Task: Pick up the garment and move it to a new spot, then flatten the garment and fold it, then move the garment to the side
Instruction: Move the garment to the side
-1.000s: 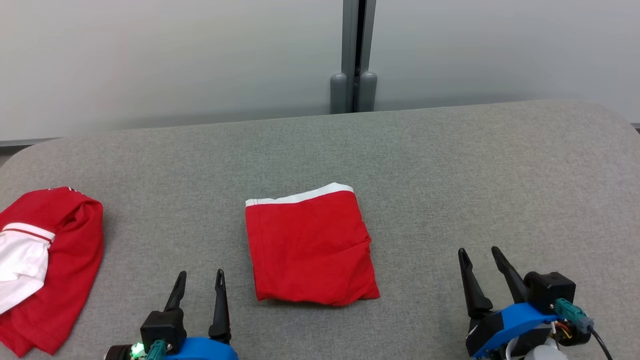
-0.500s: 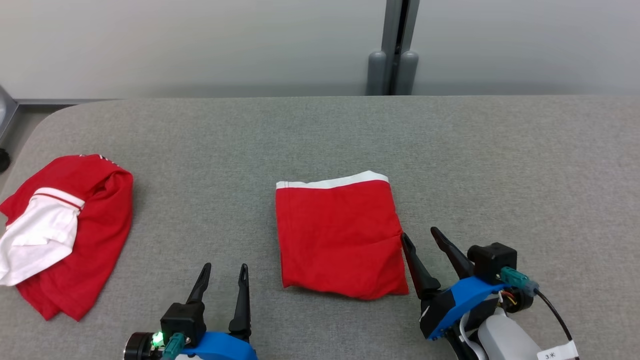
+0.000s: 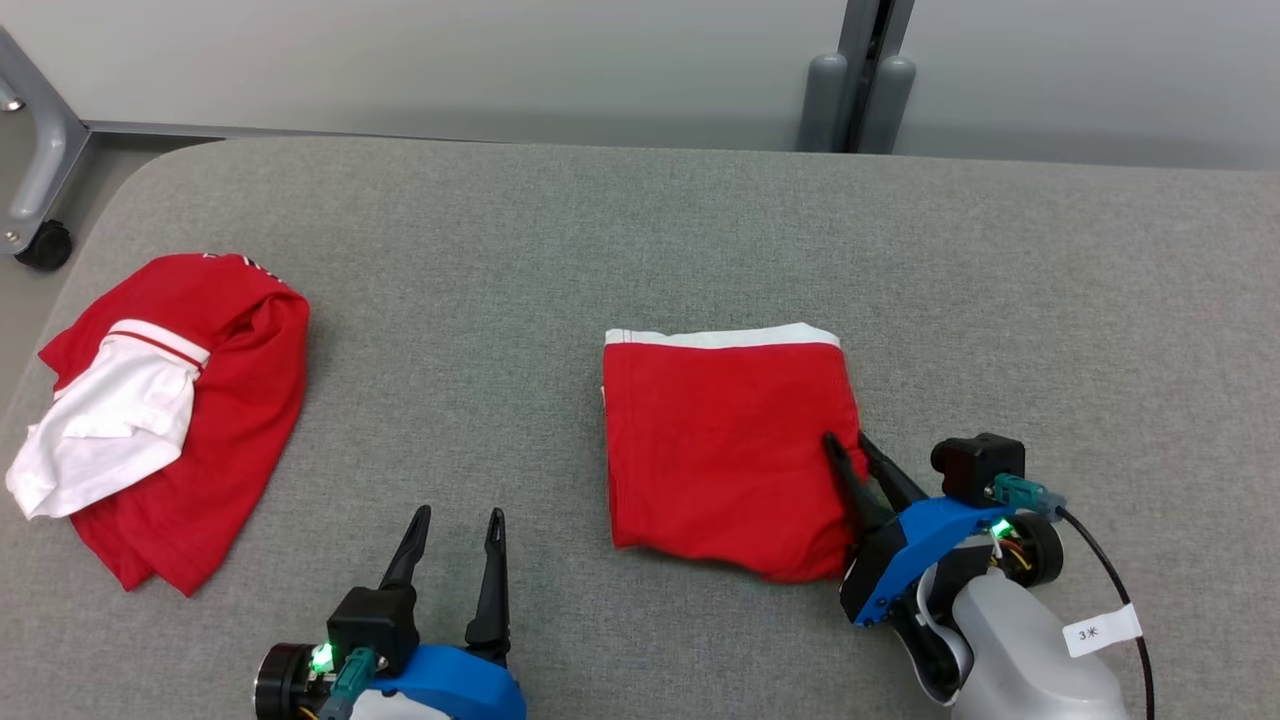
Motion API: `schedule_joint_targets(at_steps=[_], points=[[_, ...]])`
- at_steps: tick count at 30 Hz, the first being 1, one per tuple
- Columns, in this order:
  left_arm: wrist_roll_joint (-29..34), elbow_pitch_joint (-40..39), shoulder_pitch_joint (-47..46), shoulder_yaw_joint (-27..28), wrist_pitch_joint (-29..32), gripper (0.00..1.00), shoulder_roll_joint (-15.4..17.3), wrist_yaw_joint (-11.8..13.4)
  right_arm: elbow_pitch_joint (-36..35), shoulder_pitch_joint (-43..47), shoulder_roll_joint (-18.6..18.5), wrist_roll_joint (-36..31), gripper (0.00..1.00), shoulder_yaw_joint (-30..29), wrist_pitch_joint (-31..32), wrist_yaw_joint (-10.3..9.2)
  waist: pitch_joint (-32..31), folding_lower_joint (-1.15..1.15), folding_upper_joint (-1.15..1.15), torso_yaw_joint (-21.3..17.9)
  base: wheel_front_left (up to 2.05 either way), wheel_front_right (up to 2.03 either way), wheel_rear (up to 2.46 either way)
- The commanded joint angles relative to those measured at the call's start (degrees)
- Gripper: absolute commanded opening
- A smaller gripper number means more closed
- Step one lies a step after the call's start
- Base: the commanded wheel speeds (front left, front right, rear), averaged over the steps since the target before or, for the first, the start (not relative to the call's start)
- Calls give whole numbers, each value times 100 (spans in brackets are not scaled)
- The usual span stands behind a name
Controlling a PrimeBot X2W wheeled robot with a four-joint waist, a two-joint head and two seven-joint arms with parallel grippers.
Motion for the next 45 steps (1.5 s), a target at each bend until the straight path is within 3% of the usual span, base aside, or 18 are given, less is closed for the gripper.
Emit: schedule_joint_targets(at_steps=[1,7,20,28,36,41,45], points=[[-32,-33,-118,-31,-23,100,-1,29,4,-119,-17,40,0,-50,-17,0,16,-1,0,-14,0,0,0],[121,-40,-160,-125,-23,100,-1,-113,-112,8,-23,-169,0,-344,-18,0,-5,-1,0,-354,0,0,0],[78,-61,-446,-631,-23,100,2,-393,-442,506,-14,-447,0,-631,-18,0,-157,-1,0,-2051,0,0,0],[-14,26,-589,-1159,-23,100,2,-570,-666,679,-15,-604,0,-691,-17,0,-114,-1,0,-2744,0,0,0],[14,98,-702,-1380,-23,100,6,-642,-691,651,-13,-818,0,-841,-17,0,32,-1,0,-3050,0,0,0],[59,159,-701,-1384,-23,100,4,-677,-633,548,-53,-1030,0,-977,-18,0,126,-1,0,-2984,0,0,0],[109,210,-660,-1322,-23,100,3,-690,-557,354,-297,-1216,0,-1088,-18,0,176,-1,0,-2825,0,0,0]])
